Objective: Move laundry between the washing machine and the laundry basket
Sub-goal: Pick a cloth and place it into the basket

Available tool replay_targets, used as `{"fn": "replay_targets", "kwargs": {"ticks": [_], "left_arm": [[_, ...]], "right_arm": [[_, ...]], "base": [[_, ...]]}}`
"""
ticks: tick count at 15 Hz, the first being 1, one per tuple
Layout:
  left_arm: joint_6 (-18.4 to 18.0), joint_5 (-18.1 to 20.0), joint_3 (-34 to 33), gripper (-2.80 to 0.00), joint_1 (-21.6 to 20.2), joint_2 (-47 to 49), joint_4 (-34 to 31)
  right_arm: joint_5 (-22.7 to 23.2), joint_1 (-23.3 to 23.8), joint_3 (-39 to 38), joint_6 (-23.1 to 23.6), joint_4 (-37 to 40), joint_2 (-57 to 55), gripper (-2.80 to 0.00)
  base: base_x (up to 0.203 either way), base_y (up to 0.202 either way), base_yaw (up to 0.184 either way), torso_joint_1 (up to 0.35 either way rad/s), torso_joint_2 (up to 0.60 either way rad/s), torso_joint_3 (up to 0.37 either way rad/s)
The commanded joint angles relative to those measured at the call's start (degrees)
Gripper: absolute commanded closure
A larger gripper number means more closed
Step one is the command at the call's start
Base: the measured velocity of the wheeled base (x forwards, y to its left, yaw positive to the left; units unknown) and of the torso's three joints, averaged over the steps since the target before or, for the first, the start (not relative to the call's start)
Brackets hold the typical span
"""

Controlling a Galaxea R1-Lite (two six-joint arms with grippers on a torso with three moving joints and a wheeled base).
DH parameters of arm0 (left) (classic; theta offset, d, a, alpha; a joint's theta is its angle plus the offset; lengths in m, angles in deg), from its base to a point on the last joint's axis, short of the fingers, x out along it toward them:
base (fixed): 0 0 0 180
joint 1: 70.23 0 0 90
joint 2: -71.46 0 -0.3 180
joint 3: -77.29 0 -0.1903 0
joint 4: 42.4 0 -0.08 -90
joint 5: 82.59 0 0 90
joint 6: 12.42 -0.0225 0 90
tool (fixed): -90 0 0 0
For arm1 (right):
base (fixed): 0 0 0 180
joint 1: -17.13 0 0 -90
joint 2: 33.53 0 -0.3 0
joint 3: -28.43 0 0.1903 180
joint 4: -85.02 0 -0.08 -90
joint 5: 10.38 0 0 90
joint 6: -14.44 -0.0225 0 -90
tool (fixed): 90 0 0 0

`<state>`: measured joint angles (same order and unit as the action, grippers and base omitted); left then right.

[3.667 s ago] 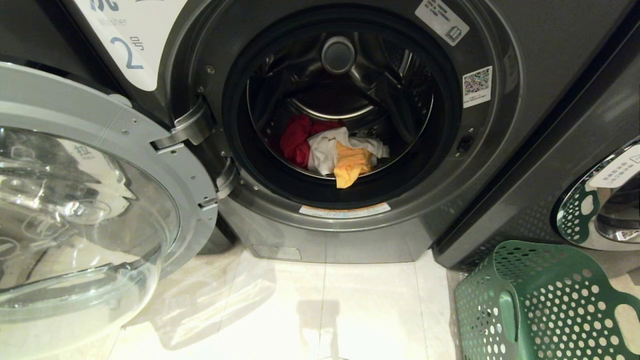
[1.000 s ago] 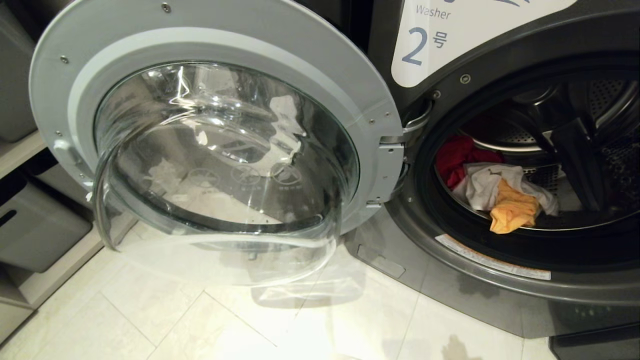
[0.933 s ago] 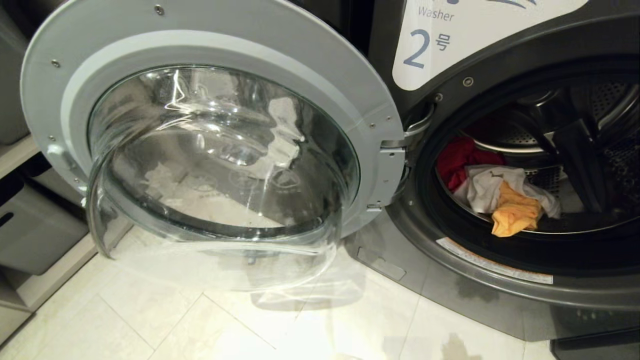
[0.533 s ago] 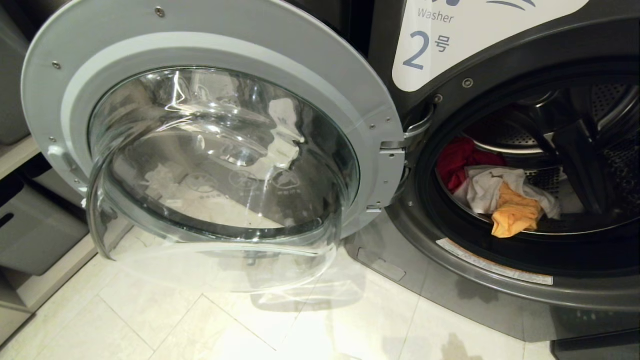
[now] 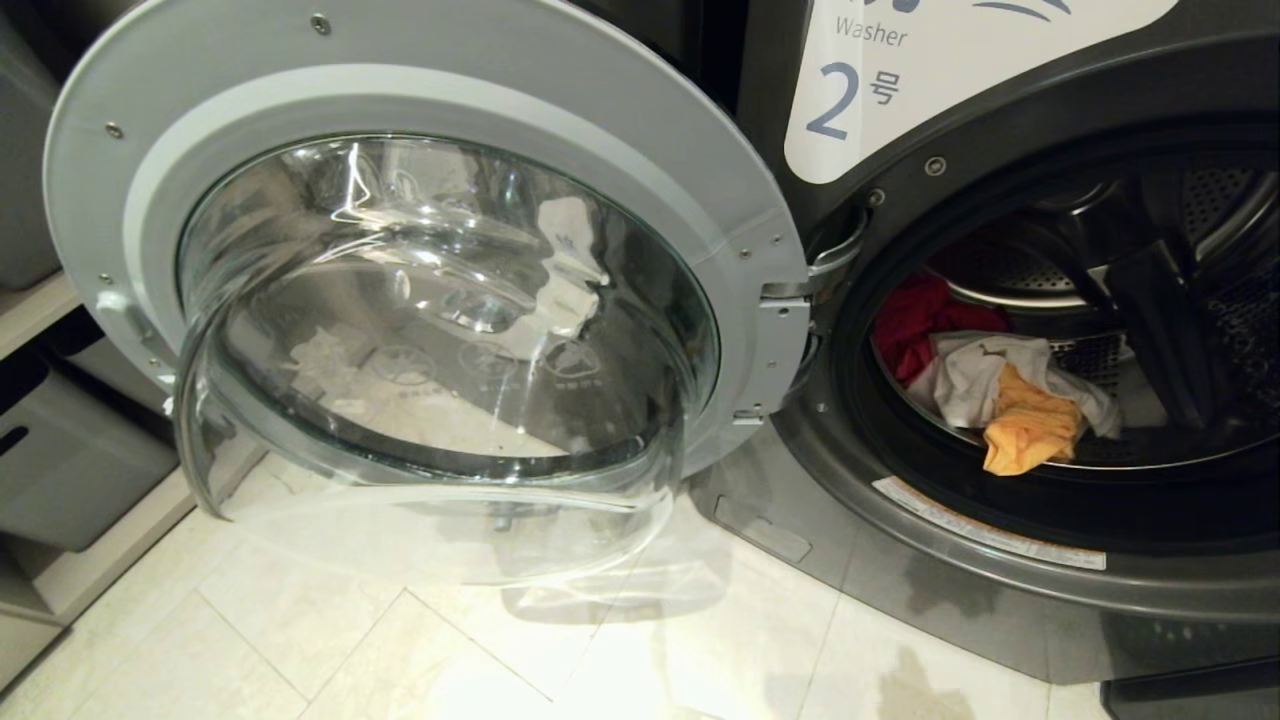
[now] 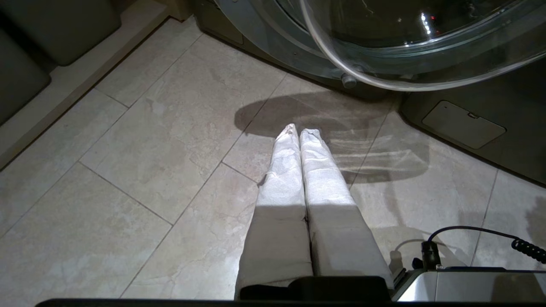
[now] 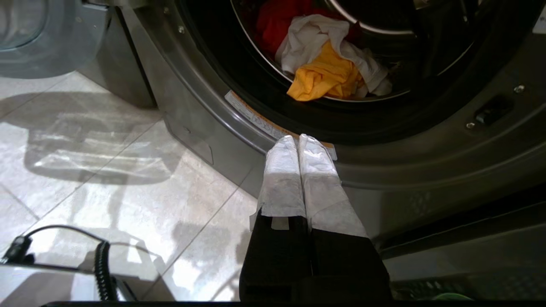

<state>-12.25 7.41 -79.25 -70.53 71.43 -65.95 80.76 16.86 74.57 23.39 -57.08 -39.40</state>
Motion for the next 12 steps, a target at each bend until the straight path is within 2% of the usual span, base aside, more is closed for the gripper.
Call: {"fn": "replay_targets", "kwargs": {"ticks": [1, 4, 8, 10, 12], "left_arm": [[0.01, 0.00, -0.01, 0.00, -0.05, -0.06, 0.01], [0.01, 0.00, -0.01, 0.00, -0.05, -0.06, 0.01], [0.01, 0.00, -0.01, 0.00, -0.05, -0.06, 0.01], [0.07, 0.00, -0.01, 0.00, -0.05, -0.06, 0.01], [0.01, 0.00, -0.01, 0.00, -0.05, -0.06, 0.01]], "right_arm": [[2.02, -0.06, 7.16, -0.02, 5.43, -13.01, 0.00], [10.08, -0.17, 5.39, 0.36, 8.72, -21.69, 0.00], [12.49, -0.47, 1.50, 0.10, 8.93, -30.76, 0.00], [12.78, -0.63, 1.41, 0.11, 5.98, -37.33, 0.00], [12.71, -1.10, 1.05, -0.12, -3.27, -44.86, 0.00]], "base": [[0.000, 0.000, 0.000, 0.000, 0.00, 0.000], [0.000, 0.000, 0.000, 0.000, 0.00, 0.000], [0.000, 0.000, 0.000, 0.000, 0.00, 0.000], [0.000, 0.000, 0.000, 0.000, 0.00, 0.000], [0.000, 0.000, 0.000, 0.000, 0.00, 0.000]]}}
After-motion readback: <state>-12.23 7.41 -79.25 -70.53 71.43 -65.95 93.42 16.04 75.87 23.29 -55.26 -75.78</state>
